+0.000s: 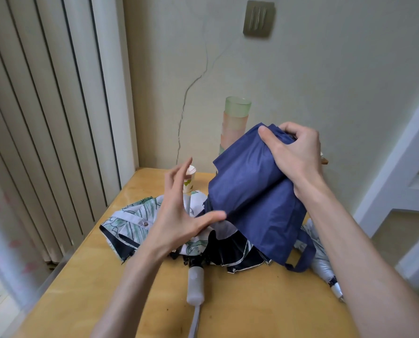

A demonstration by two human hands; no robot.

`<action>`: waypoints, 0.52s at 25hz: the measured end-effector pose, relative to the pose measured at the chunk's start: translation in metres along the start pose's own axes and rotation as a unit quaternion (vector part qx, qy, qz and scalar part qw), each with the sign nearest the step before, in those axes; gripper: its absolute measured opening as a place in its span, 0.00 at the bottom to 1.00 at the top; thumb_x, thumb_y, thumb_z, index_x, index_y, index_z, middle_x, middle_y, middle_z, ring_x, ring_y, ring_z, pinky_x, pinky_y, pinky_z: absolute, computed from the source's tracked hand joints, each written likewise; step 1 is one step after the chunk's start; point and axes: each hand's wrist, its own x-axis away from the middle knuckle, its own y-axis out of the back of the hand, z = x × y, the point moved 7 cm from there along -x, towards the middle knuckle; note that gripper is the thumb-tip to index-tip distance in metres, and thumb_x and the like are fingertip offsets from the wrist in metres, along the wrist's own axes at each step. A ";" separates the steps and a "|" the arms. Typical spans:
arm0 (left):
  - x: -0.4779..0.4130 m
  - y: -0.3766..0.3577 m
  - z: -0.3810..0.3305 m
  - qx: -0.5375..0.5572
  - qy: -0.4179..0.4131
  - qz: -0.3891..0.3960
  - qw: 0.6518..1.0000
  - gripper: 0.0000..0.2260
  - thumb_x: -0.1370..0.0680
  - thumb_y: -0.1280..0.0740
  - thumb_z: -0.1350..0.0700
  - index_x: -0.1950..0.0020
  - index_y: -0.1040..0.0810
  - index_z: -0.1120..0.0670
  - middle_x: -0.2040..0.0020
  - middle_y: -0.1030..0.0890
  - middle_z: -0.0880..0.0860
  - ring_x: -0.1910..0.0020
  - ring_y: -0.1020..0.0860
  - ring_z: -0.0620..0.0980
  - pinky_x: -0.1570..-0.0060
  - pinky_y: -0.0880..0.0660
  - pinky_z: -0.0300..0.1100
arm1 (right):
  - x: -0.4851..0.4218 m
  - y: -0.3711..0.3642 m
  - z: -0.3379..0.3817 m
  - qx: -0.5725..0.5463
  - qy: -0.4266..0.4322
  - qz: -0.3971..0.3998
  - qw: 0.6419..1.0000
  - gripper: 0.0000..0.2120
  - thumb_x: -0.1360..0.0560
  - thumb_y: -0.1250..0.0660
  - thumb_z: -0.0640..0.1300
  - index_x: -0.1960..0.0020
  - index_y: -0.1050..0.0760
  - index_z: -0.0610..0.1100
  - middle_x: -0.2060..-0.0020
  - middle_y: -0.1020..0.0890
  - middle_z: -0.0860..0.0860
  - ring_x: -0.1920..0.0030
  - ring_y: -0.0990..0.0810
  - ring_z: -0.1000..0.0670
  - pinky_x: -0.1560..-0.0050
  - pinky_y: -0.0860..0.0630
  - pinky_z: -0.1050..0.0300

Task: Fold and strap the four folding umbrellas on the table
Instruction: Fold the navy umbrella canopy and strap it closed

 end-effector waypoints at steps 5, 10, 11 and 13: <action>0.008 -0.045 -0.051 -0.149 -0.142 -0.028 0.978 0.44 0.25 0.23 0.46 0.15 0.43 0.52 0.20 0.36 0.51 0.22 0.33 0.51 0.29 0.27 0.51 | 0.019 -0.018 0.015 -0.028 0.043 0.015 0.999 0.21 0.25 0.22 0.48 0.67 0.29 0.40 0.74 0.33 0.55 0.69 0.35 0.55 0.66 0.36 0.59; 0.013 -0.037 -0.030 -0.065 -0.078 -0.069 0.992 0.45 0.28 0.24 0.55 0.16 0.43 0.42 0.22 0.31 0.36 0.28 0.26 0.43 0.40 0.23 0.41 | 0.031 -0.035 0.026 -0.064 0.050 0.060 0.995 0.15 0.27 0.21 0.44 0.65 0.26 0.47 0.73 0.27 0.58 0.69 0.30 0.57 0.63 0.31 0.61; 0.014 -0.035 -0.029 -0.043 -0.072 -0.077 0.994 0.45 0.30 0.25 0.55 0.17 0.41 0.41 0.24 0.30 0.32 0.28 0.26 0.40 0.39 0.24 0.36 | 0.032 -0.039 0.028 -0.066 0.053 0.082 0.993 0.11 0.27 0.21 0.45 0.60 0.23 0.46 0.72 0.25 0.59 0.68 0.27 0.57 0.61 0.29 0.62; 0.016 -0.032 -0.026 -0.016 -0.051 -0.097 0.994 0.43 0.32 0.25 0.55 0.20 0.37 0.38 0.29 0.28 0.28 0.32 0.25 0.34 0.40 0.27 0.30 | 0.035 -0.047 0.035 -0.052 0.072 0.147 0.985 0.11 0.27 0.21 0.48 0.47 0.19 0.50 0.70 0.21 0.56 0.66 0.23 0.55 0.58 0.26 0.61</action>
